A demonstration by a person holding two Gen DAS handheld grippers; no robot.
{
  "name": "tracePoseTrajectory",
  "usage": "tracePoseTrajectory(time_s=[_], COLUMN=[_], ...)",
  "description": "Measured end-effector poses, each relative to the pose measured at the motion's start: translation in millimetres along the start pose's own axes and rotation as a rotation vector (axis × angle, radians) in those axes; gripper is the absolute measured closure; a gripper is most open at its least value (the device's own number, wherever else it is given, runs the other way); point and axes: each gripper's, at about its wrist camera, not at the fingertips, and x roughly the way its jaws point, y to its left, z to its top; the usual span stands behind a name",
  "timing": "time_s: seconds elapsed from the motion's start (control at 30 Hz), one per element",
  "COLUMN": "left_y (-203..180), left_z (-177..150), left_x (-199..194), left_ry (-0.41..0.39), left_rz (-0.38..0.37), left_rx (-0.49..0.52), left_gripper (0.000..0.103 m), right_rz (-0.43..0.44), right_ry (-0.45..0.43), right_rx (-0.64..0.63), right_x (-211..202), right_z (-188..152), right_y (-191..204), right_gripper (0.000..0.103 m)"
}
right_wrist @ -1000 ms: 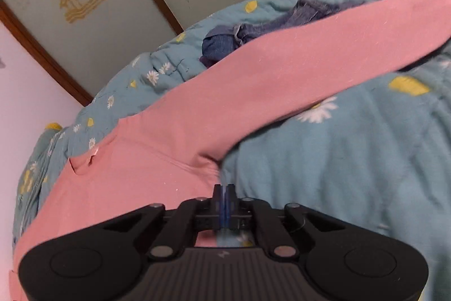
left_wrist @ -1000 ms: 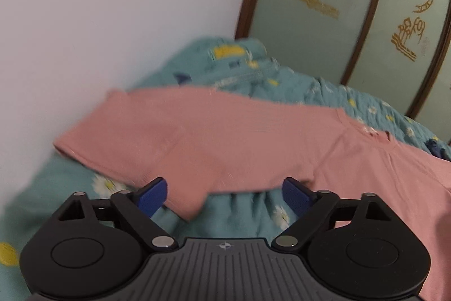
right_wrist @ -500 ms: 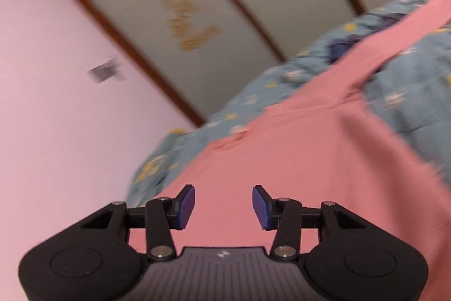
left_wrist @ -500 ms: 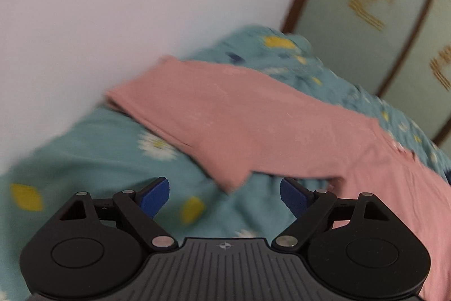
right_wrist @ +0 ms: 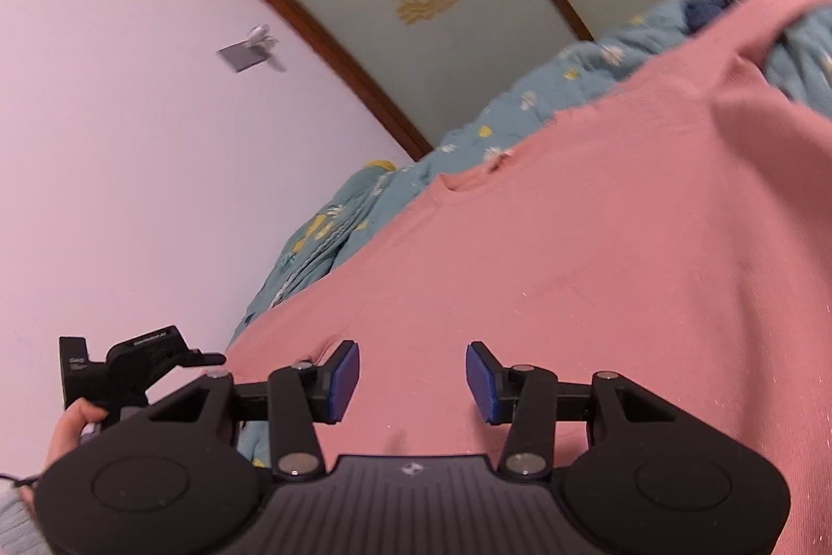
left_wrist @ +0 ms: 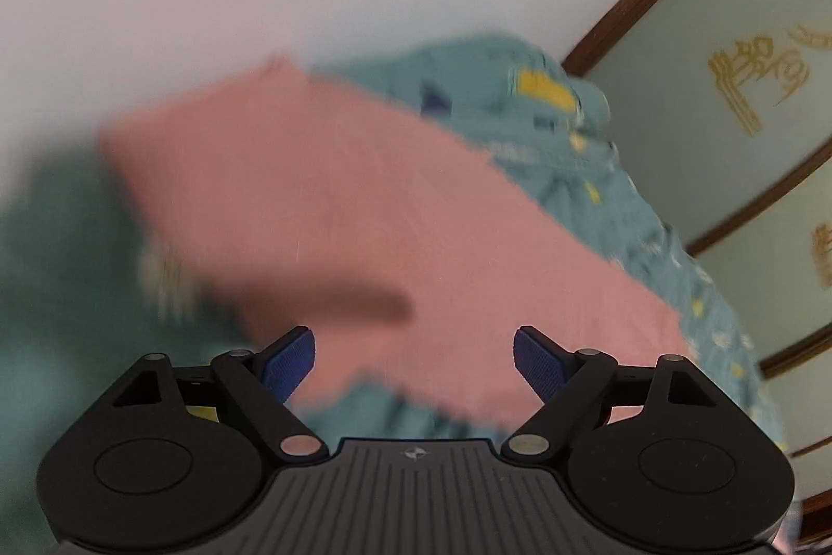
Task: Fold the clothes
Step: 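Grasp the folded pink sleeve cuff with the left gripper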
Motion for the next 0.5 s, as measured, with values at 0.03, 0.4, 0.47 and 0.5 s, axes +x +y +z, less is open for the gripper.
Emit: tracePoseTrajectory(time_s=[0.03, 0.4, 0.47, 0.5], left_y=[-5.9, 33.7, 59.9, 71.7], left_z=[10.2, 44.4, 27.1, 18.0], left_x=[-0.4, -42.6, -50.6, -52.7], left_ry=[0.0, -0.033, -0.064, -0.073], left_rz=[0.02, 0.12, 0.082, 0.065], left_rx=[0.055, 0.226, 0.093, 0.027], left_gripper=[0.019, 0.019, 0.019, 0.019], right_rz=[0.008, 0.037, 0.039, 0.039], right_ry=[-0.002, 0.029, 0.031, 0.032], right_rx=[0.011, 0.076, 0.07, 0.067], right_x=[1.2, 12.2, 12.1, 11.8], right_z=[-0.2, -1.4, -2.0, -2.3], right_y=[-2.0, -13.1, -11.2, -10.4], right_gripper=[0.057, 0.055, 0.055, 0.054])
